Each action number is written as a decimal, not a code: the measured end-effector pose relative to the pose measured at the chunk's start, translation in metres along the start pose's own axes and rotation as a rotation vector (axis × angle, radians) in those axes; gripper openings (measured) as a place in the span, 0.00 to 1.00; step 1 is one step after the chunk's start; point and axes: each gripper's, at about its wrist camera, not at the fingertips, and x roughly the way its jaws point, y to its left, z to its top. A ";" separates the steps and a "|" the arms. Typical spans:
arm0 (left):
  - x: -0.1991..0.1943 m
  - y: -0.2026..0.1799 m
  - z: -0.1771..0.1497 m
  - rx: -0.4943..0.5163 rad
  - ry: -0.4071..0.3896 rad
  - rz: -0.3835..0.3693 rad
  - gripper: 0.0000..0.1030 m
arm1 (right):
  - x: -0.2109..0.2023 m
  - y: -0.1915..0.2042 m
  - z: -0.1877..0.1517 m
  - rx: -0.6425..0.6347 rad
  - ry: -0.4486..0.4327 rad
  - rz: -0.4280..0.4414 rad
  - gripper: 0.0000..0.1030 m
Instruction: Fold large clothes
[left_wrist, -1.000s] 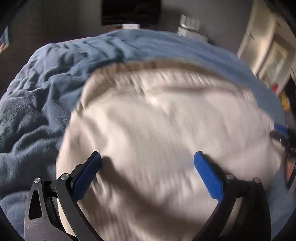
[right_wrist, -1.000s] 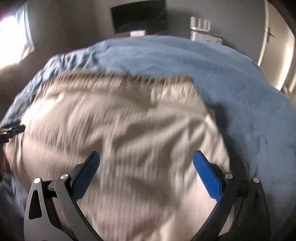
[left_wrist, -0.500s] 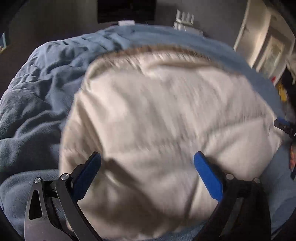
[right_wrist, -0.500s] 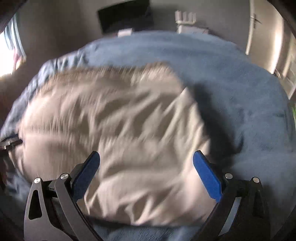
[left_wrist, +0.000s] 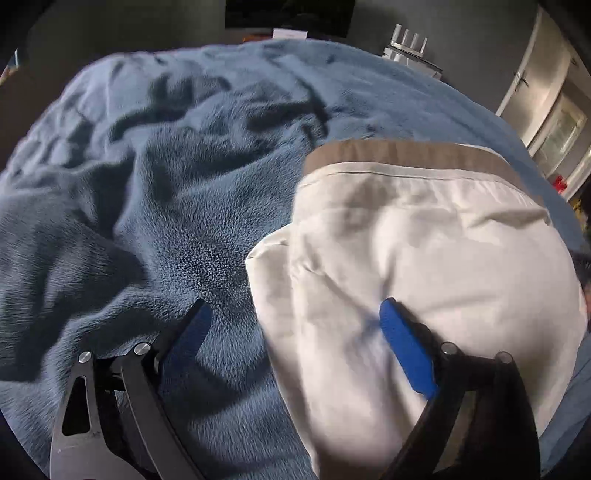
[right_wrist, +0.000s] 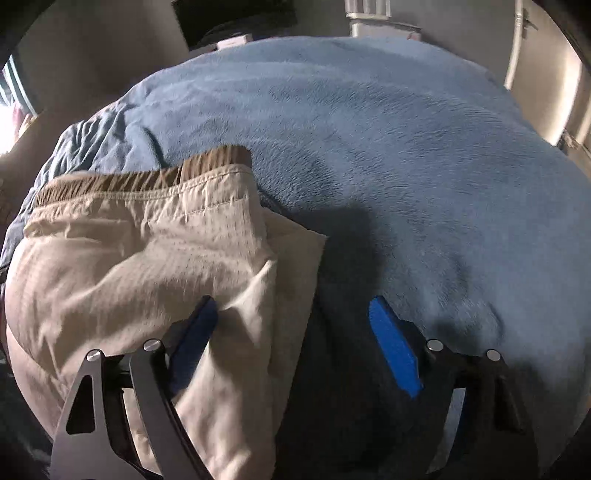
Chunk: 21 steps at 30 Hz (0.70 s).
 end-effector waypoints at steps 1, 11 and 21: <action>0.004 0.004 0.000 -0.008 0.006 -0.021 0.87 | 0.005 -0.002 0.001 -0.005 0.010 0.017 0.78; 0.018 0.032 -0.012 -0.117 0.058 -0.328 0.64 | 0.030 -0.038 -0.010 0.188 0.100 0.284 0.74; 0.034 0.021 -0.002 -0.138 0.011 -0.400 0.36 | 0.040 -0.029 0.005 0.216 0.002 0.392 0.17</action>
